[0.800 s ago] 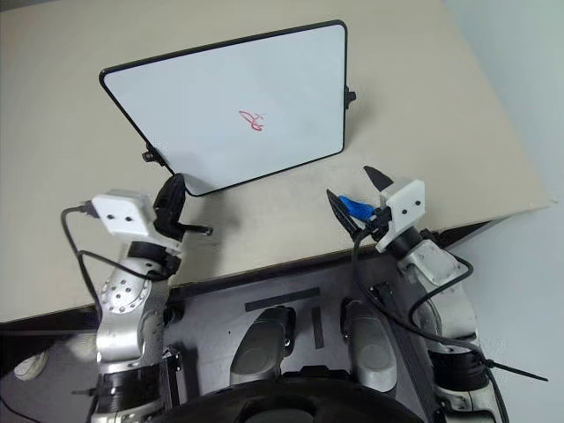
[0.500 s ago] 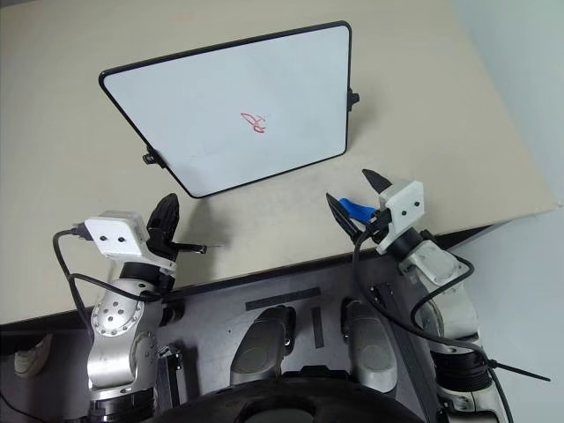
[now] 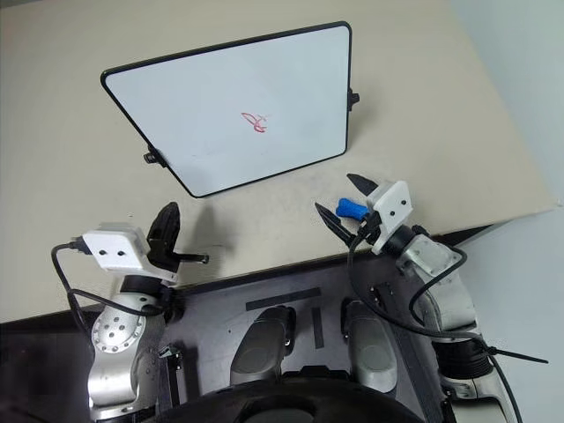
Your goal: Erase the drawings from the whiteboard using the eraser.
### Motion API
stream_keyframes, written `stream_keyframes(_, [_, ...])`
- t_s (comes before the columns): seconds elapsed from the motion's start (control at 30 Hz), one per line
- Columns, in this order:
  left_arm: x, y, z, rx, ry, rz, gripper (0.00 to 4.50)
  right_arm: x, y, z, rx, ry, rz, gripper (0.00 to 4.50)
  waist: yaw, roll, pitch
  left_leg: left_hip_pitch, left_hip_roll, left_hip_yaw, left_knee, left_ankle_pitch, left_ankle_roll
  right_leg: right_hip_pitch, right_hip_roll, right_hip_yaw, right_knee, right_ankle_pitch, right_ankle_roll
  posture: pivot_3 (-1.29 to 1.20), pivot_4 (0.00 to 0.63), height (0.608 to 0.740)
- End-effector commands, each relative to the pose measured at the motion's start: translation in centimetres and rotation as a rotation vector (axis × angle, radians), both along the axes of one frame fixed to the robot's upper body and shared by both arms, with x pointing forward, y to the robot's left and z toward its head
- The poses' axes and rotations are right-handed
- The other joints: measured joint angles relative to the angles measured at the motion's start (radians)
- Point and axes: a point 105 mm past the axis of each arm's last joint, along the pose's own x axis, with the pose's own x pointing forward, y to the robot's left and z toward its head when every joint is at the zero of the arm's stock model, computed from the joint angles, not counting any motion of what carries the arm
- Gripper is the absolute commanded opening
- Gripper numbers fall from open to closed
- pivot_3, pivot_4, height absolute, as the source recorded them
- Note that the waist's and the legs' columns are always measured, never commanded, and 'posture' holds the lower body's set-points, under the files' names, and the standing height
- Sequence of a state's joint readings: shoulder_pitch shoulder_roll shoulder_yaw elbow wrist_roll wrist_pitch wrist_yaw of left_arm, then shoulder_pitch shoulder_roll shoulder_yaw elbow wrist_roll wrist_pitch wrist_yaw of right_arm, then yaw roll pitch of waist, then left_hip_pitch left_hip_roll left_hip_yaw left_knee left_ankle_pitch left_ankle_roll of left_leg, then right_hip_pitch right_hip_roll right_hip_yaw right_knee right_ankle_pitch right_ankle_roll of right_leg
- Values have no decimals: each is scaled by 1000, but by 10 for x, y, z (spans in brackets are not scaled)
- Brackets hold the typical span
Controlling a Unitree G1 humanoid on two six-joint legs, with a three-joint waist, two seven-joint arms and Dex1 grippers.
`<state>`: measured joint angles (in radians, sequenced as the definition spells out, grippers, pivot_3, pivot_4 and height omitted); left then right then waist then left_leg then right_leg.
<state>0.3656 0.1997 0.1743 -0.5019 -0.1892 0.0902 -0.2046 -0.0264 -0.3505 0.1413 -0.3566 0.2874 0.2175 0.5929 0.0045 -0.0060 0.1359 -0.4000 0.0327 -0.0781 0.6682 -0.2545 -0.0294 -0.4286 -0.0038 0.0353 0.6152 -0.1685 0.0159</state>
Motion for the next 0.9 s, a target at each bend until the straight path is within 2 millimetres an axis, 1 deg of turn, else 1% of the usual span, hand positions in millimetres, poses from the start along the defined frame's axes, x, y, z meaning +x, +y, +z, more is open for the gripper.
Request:
stream_keyframes(0.03, [-4,-15,15,35,-67,-59,0,-4,1,1,-46,-17,54,4276,0,0,0,0,0,0,0,0,0,0,0,0,0,0,0,0,150,740])
stream_keyframes(0.07, [-4,-15,15,35,-69,-58,0,-4,0,-1,-66,-11,55,4276,0,0,0,0,0,0,0,0,0,0,0,0,0,0,0,0,150,740])
stream_keyframes(0.17, [-5,-17,19,34,-72,-68,0,-7,-2,1,-102,-1,76,4276,0,0,0,0,0,0,0,0,0,0,0,0,0,0,0,0,150,740])
stream_keyframes(0.33, [-9,-24,13,12,-47,-79,0,-14,-11,-8,-170,45,67,4276,0,0,0,0,0,0,0,0,0,1,0,0,0,-1,1,0,150,740])
stream_keyframes(0.4, [-10,-25,12,5,-42,-81,0,-15,-12,-9,-180,53,70,4276,0,0,0,0,0,0,0,0,0,1,0,0,0,-1,1,0,150,740])
stream_keyframes(0.6, [-12,-28,10,-3,-37,-75,0,-14,-17,-16,-233,75,67,4276,0,0,0,1,0,0,0,1,0,1,0,0,1,-1,1,0,150,740])
stream_keyframes(0.8, [-12,-27,10,-3,-38,-67,0,-6,-21,-26,-292,98,47,4276,0,0,0,1,0,0,0,1,0,1,0,0,1,-1,1,0,150,740])
stream_keyframes(0.83, [-12,-27,10,-4,-37,-67,0,-4,-21,-26,-291,98,41,3923,0,0,0,1,0,0,0,1,0,1,0,0,1,-1,1,0,150,740])
stream_keyframes(0.87, [-11,-27,9,-4,-37,-68,0,-2,-22,-26,-295,99,32,3721,1,0,0,1,0,0,0,1,0,1,0,0,0,-1,1,0,150,740])
stream_keyframes(0.9, [-10,-27,9,-4,-38,-68,0,0,-23,-27,-302,100,22,3395,0,0,0,1,0,0,0,1,0,1,0,0,0,-1,1,0,150,740])
